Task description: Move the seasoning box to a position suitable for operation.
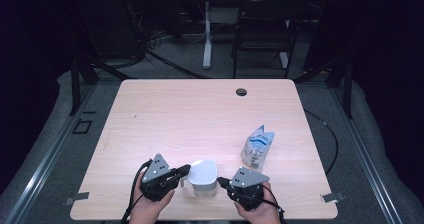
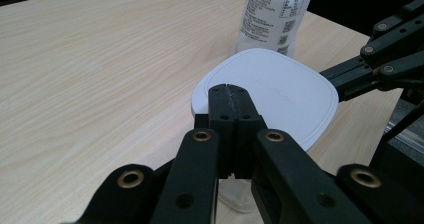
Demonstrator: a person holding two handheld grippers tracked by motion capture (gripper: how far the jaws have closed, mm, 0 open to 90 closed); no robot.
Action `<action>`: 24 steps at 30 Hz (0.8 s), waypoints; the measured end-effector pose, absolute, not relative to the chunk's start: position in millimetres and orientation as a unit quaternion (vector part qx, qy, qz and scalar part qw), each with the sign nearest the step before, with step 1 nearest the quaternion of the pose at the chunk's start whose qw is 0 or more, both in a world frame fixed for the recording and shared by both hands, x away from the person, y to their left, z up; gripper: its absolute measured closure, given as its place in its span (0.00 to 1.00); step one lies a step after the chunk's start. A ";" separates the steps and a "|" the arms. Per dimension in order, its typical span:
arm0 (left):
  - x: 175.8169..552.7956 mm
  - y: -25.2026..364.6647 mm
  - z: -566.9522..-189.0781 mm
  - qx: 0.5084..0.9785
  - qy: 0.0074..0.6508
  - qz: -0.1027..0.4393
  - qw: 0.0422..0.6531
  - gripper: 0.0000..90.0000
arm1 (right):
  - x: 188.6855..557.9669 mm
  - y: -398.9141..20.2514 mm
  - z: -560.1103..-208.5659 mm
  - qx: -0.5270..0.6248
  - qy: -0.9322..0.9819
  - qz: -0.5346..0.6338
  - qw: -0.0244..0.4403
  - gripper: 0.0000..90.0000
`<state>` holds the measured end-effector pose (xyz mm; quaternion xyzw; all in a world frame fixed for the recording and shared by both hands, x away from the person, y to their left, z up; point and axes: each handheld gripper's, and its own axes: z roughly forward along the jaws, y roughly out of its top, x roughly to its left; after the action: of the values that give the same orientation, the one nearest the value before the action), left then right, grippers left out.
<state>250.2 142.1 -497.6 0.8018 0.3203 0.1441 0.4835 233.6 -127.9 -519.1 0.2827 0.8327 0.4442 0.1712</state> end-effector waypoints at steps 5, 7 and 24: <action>250.7 143.4 -497.5 0.802 0.321 0.143 0.482 1.00 | 232.7 -126.8 -518.6 0.280 0.832 0.446 0.173 1.00; 250.7 143.4 -497.5 0.802 0.321 0.142 0.483 1.00 | 232.6 -126.8 -518.4 0.280 0.833 0.445 0.174 1.00; 250.5 143.0 -497.8 0.801 0.321 0.143 0.484 1.00 | 232.4 -126.8 -515.9 0.280 0.828 0.454 0.175 1.00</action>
<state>250.5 143.0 -497.8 0.8013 0.3212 0.1427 0.4841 232.4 -126.8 -515.9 0.2797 0.8277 0.4540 0.1750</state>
